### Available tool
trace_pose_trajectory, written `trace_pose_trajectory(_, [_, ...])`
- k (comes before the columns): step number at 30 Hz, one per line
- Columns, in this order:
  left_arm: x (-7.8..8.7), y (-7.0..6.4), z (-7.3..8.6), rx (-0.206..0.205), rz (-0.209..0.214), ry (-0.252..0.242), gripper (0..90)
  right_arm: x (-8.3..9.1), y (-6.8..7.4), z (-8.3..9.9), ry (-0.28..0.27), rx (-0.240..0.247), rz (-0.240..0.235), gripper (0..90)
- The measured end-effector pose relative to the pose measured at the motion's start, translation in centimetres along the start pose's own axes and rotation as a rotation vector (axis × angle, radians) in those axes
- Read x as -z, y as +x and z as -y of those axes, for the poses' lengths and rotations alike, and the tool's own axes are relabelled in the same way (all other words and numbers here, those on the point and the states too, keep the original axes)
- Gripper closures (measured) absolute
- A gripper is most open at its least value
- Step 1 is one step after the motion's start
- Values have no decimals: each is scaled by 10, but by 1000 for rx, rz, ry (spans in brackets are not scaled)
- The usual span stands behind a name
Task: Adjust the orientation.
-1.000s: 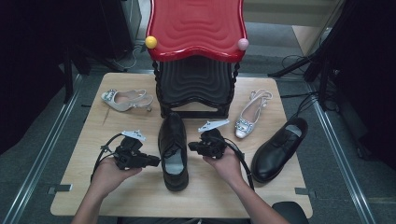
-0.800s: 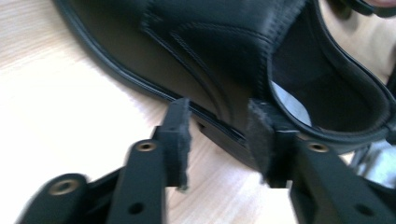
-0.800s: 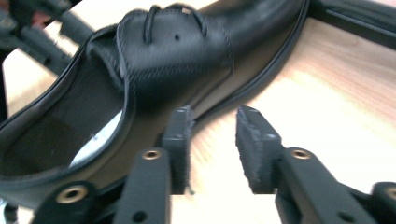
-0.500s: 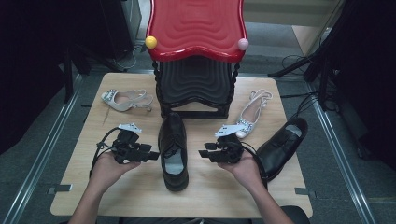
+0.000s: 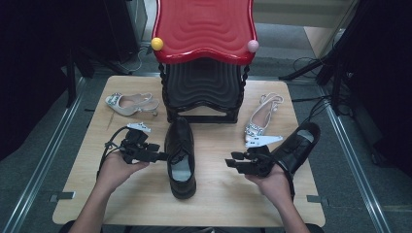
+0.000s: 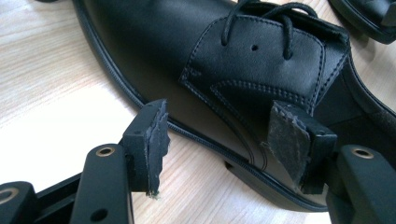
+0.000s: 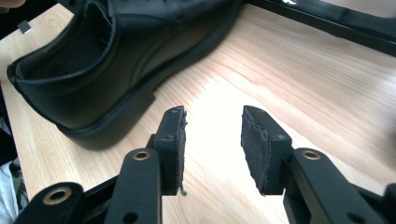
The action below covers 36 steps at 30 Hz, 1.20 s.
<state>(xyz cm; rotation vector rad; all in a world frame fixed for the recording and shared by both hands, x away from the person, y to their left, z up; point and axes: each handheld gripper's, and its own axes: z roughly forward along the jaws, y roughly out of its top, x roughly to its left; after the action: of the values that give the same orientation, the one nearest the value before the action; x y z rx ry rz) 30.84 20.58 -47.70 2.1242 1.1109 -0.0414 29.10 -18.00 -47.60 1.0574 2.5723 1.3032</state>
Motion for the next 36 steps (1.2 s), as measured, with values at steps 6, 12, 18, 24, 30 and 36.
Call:
trace_pose_trajectory(6, [-1,1,-4,0,-11,-8,383,21,-6,17,-1,-30,47,727])
trace_pose_trajectory(12, [-3,4,-6,17,-12,-28,381,39,-14,30,2,-65,78,841])
trace_pose_trajectory(18, [-5,7,-7,30,-7,-29,376,51,-19,44,39,-82,124,900])
trace_pose_trajectory(24, [-7,10,-6,25,-31,-13,376,65,-24,57,42,-96,152,900])
trace_pose_trajectory(30, [-8,12,-7,36,-25,-17,375,79,-31,71,44,-124,179,900])
trace_pose_trajectory(36, [-9,13,-7,36,-23,-21,376,95,-36,84,39,-151,204,900])
